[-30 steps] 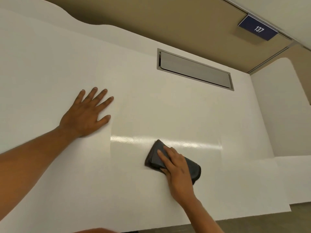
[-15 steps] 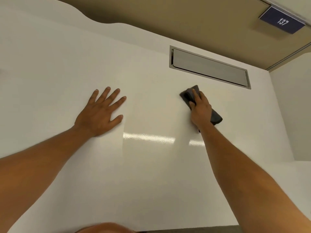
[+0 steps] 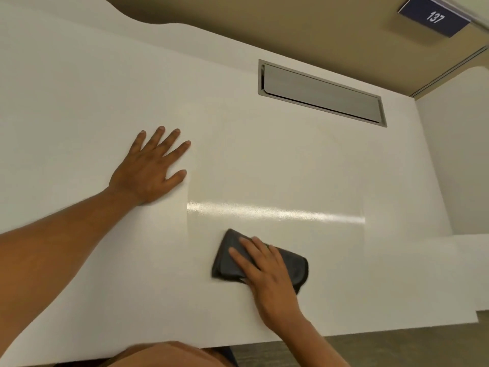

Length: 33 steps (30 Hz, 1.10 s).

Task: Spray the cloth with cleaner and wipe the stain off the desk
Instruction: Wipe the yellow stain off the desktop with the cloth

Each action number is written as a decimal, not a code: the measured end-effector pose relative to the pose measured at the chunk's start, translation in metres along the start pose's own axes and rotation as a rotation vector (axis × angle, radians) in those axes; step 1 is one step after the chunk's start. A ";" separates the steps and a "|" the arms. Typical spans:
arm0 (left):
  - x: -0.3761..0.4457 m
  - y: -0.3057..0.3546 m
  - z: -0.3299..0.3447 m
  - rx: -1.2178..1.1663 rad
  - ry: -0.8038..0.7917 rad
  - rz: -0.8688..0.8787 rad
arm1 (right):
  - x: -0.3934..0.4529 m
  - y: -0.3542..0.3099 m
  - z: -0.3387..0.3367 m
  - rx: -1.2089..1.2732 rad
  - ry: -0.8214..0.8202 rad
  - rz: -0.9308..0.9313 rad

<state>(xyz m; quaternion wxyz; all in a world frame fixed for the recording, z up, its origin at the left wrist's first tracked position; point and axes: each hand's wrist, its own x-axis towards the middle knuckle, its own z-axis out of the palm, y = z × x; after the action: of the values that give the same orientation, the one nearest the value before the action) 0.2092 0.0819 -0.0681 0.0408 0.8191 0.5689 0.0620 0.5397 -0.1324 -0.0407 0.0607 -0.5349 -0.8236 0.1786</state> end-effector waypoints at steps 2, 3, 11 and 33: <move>0.000 0.000 0.002 -0.009 0.004 -0.001 | -0.024 0.033 -0.011 -0.009 0.028 0.051; -0.001 0.000 0.002 -0.006 0.010 -0.002 | -0.027 0.053 -0.019 -0.012 0.048 0.111; -0.001 0.000 0.003 0.009 0.016 -0.002 | 0.095 0.174 -0.076 -0.079 0.281 0.508; 0.001 -0.001 0.009 0.020 0.024 -0.008 | 0.167 0.103 -0.044 -0.133 0.216 0.153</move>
<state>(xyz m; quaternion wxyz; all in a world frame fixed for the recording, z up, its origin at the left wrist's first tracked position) 0.2099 0.0829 -0.0770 0.0260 0.8163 0.5732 0.0659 0.5709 0.0662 -0.0520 0.0996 -0.6152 -0.7790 0.0691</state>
